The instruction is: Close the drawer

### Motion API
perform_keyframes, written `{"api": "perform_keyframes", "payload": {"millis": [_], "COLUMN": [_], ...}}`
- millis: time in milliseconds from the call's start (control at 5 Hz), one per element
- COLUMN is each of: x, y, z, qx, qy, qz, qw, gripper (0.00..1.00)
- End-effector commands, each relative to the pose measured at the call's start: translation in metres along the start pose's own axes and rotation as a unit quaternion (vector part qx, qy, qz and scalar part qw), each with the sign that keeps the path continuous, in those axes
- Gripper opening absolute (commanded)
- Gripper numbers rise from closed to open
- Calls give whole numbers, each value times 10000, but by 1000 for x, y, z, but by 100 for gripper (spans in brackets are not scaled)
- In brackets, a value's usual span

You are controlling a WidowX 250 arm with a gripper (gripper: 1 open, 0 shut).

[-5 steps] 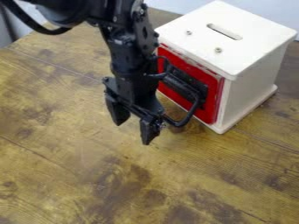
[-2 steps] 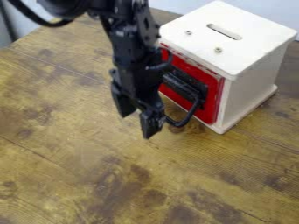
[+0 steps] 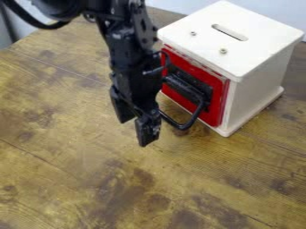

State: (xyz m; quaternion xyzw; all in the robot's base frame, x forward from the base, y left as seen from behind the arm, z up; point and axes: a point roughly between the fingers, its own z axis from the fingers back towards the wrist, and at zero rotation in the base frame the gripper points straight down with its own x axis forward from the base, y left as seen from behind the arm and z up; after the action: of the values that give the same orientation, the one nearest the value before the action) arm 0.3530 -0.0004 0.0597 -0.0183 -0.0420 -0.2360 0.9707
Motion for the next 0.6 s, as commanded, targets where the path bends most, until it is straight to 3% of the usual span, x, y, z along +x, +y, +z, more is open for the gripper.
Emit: {"api": "perform_keyframes", "payload": {"millis": [0,400], "x": [10,14], "y": [-9,-12], "z": [20,17], "qx": [248,322], "qy": [-308,-407], "qz": [57,349], "qw": [9992,9980], "gripper": [100,100]}}
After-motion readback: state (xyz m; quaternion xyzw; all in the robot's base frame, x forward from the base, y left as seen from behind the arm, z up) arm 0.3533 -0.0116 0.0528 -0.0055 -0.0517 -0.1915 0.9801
